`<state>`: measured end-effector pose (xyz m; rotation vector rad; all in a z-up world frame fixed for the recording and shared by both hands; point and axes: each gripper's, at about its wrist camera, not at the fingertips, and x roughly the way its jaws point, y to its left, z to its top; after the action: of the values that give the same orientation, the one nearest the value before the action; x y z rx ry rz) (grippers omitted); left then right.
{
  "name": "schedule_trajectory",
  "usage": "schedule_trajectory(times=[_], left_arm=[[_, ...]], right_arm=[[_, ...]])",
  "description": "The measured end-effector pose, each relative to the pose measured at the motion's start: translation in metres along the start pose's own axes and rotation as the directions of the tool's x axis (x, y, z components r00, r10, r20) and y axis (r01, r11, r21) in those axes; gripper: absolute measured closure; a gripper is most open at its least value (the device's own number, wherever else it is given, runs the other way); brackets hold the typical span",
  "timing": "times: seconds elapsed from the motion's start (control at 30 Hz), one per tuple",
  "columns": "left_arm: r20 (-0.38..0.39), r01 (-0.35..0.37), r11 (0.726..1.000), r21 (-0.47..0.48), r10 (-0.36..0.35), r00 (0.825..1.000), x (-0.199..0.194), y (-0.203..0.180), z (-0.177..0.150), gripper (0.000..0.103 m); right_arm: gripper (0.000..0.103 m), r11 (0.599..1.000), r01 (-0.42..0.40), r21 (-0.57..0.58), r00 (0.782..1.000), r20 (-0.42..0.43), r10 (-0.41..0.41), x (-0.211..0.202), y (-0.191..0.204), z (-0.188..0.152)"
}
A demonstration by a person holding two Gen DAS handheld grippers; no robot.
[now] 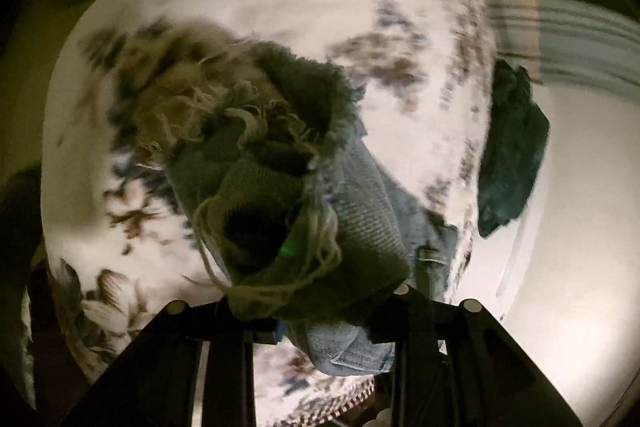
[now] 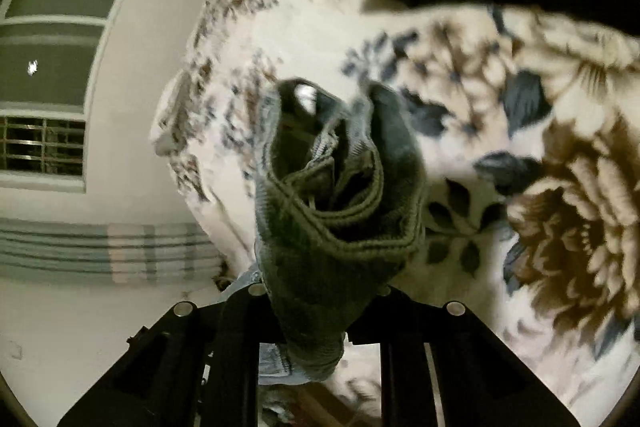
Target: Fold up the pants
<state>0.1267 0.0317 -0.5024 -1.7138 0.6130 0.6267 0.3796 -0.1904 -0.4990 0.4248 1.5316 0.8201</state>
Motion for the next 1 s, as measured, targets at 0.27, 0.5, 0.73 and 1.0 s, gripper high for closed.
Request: schedule_trajectory(times=[0.27,0.5,0.73,1.0], left_arm=[[-0.125,0.091,0.97,0.226,-0.064,0.99,0.023,-0.167,-0.001,0.079],[-0.319,0.246,0.874,0.419,-0.113,0.941,0.135,-0.321,-0.035,0.079],[-0.487,0.289,0.771,0.567,0.03,0.873,0.3,-0.356,-0.079,0.079],[-0.507,0.184,0.755,0.629,0.218,0.834,0.349,-0.285,-0.082,0.075]], right_arm=[[0.085,0.998,-0.046,0.04,0.984,0.176,0.038,-0.113,0.05,0.054],[0.085,0.992,-0.064,0.109,0.88,0.475,0.005,-0.236,0.05,0.136],[0.085,0.964,-0.067,0.258,0.754,0.645,-0.121,-0.285,-0.043,0.179],[0.085,0.908,-0.08,0.412,0.762,0.612,-0.211,-0.23,-0.135,0.146]])
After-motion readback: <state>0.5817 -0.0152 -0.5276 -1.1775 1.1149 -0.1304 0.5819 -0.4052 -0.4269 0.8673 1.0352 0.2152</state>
